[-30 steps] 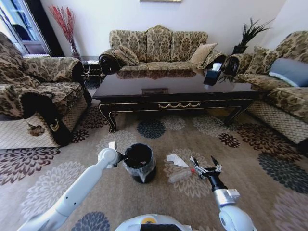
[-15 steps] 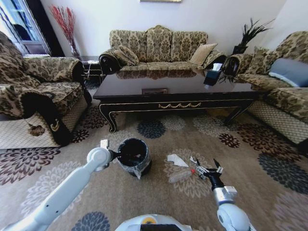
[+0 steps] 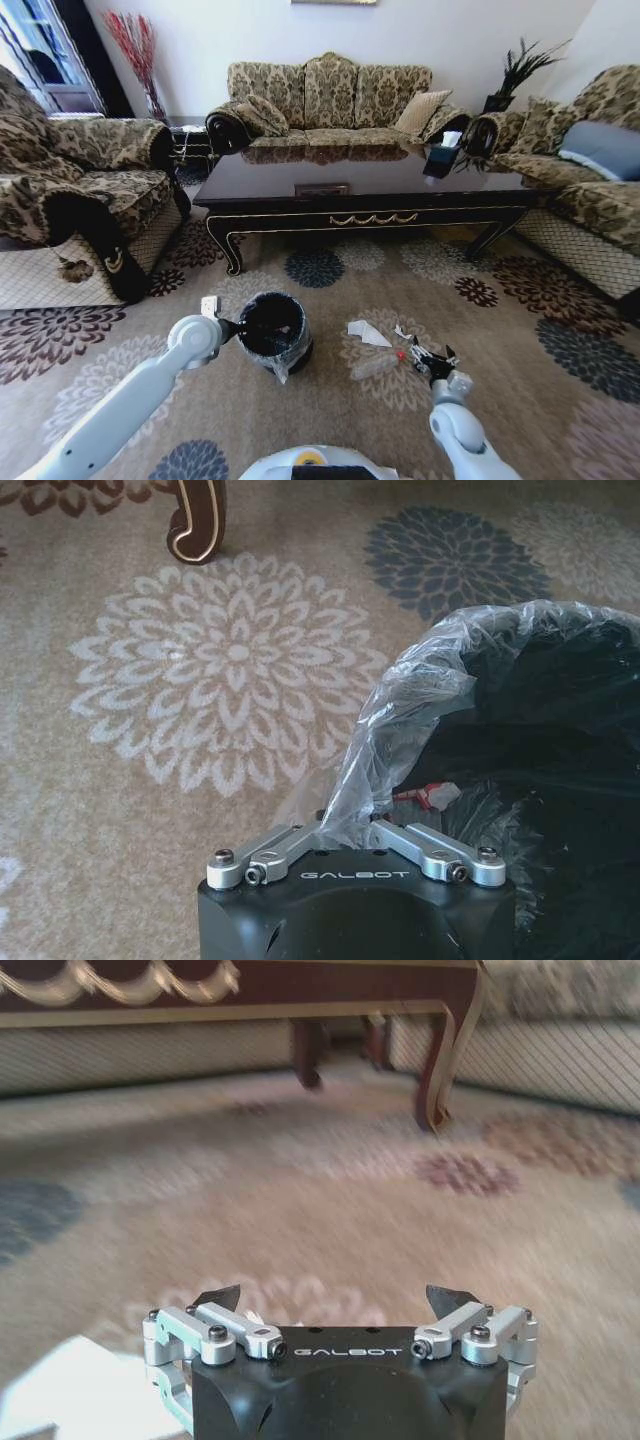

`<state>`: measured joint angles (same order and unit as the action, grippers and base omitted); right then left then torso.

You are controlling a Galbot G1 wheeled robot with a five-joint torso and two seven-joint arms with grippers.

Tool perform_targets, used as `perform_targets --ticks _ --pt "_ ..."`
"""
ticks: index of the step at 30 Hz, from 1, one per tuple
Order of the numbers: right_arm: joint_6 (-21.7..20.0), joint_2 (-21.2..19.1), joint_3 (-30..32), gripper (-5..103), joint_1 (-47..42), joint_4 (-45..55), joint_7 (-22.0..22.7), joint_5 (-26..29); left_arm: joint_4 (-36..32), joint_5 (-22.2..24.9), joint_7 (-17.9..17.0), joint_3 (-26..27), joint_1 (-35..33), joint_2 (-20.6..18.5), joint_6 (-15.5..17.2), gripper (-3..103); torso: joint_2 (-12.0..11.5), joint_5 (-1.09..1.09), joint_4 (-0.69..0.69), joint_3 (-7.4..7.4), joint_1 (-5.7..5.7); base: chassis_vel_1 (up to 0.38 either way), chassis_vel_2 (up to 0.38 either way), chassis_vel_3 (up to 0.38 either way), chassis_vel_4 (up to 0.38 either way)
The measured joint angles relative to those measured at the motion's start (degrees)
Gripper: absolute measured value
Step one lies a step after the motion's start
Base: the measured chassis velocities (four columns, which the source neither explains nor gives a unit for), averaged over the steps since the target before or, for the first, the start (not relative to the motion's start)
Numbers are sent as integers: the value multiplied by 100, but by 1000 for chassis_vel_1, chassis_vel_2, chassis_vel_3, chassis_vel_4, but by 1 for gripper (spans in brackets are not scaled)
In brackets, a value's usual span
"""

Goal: Move to the front of the table and pick up the trash from the floor, then place it into the trash bin.

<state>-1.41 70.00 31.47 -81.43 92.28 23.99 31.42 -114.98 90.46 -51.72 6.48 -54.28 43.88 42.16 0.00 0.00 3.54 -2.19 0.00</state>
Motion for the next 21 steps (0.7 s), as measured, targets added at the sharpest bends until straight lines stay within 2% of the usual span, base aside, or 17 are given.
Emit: perform_targets --ticks 5,20,21 --pt "-245 108 -64 100 336 -562 173 335 -70 25 42 20 -17 -141 -2 0 0 0 0 0 0 0 0 0 0" --pt "-75 236 -251 101 992 -1555 129 378 -157 111 46 30 -34 -207 -3 0 0 -1 0 0 0 0 0 0 0" --pt "-65 239 -255 96 1046 -1642 129 383 -154 113 46 36 -42 -207 -3 0 0 0 0 0 0 0 0 0 0"
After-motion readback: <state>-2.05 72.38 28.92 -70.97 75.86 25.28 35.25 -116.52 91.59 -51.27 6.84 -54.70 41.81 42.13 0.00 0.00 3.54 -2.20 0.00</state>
